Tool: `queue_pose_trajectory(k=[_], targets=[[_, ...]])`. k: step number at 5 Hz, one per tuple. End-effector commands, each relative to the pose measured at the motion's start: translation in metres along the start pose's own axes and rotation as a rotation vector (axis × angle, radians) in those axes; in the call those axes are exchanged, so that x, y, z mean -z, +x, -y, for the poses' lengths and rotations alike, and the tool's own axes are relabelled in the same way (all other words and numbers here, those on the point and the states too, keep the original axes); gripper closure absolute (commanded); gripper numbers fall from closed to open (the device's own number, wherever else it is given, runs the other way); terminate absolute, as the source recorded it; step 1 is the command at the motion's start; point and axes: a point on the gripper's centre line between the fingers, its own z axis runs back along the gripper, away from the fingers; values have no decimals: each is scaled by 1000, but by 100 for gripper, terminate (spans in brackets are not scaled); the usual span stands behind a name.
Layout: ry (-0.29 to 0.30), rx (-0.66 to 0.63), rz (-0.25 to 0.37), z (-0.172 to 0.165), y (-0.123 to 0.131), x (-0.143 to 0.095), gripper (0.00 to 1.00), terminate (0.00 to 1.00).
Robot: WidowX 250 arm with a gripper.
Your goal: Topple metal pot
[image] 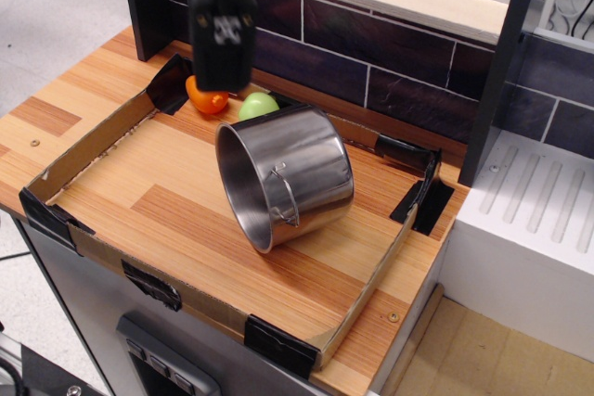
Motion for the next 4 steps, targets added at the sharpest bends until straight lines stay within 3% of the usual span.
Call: queue_pose_trajectory(k=[1, 3, 4], targets=[[-34, -12, 27, -14, 1, -21, 0, 0], [-34, -12, 27, -14, 1, -21, 0, 0], [-34, -12, 27, -14, 1, -21, 0, 100]])
